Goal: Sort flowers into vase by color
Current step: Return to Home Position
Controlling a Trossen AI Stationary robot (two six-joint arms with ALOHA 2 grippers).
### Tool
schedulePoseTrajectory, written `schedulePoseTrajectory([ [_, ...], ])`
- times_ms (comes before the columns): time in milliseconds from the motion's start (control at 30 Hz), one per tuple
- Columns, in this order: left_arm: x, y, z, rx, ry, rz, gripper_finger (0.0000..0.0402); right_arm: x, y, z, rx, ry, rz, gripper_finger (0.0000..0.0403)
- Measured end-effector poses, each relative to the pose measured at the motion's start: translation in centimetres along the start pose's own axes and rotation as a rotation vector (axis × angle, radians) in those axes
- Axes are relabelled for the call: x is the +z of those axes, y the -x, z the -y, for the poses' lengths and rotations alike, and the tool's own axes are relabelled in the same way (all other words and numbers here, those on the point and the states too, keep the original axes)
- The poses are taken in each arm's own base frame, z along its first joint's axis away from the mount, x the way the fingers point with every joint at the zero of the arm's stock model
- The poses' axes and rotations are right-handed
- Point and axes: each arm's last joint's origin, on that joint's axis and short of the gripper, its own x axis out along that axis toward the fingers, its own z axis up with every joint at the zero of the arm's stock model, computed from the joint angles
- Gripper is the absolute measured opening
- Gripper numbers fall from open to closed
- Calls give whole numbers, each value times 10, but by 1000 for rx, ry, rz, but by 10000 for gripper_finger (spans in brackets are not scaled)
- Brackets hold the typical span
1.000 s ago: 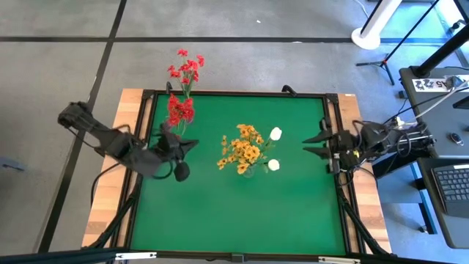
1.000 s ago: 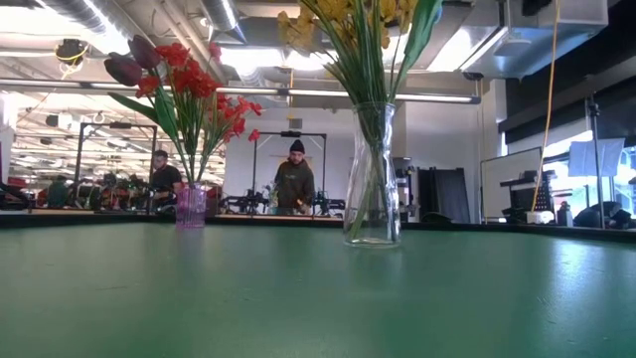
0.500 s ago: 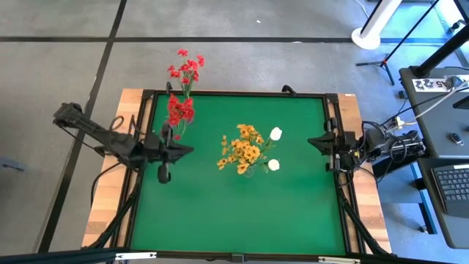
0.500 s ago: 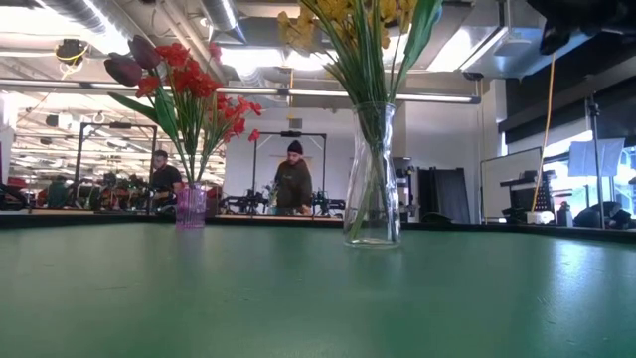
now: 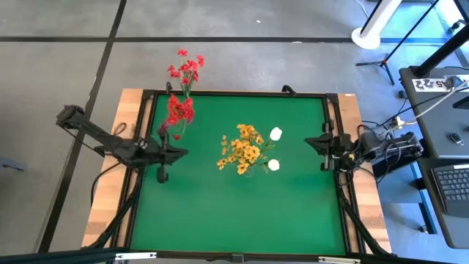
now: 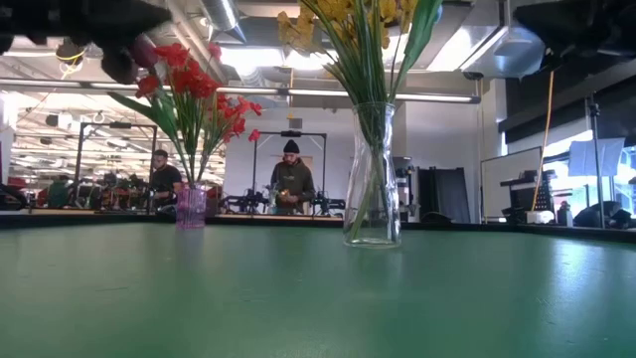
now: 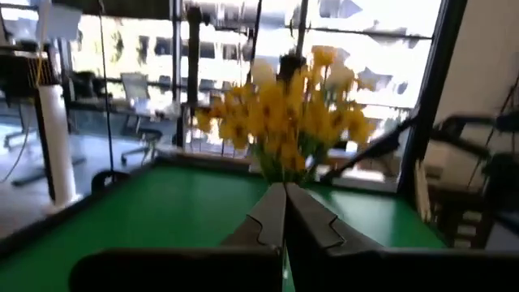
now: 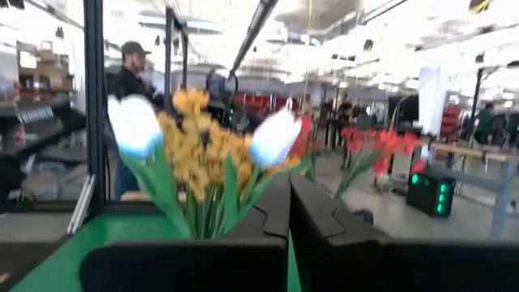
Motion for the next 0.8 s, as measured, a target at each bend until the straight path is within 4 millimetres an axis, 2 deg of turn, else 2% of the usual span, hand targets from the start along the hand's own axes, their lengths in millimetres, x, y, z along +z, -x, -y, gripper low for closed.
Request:
schedulePoseTrajectory([
  [167, 28, 29, -18, -2, 21, 66, 0, 23, 14, 8, -12, 14, 57, 1],
  [333, 30, 52, -35, -23, 58, 79, 0, 29, 16, 11, -40, 30, 7, 1],
  [567, 12, 49, -33, -48, 19, 21, 0, -3, 11, 5, -48, -7, -70, 1],
  [700, -3, 47, -32, -8, 10, -25, 0, -29, 8, 0, -41, -9, -63, 0],
  [800, -22, 44, -31, 5, 17, -73, 0, -49, 8, -3, -37, -15, -66, 0],
])
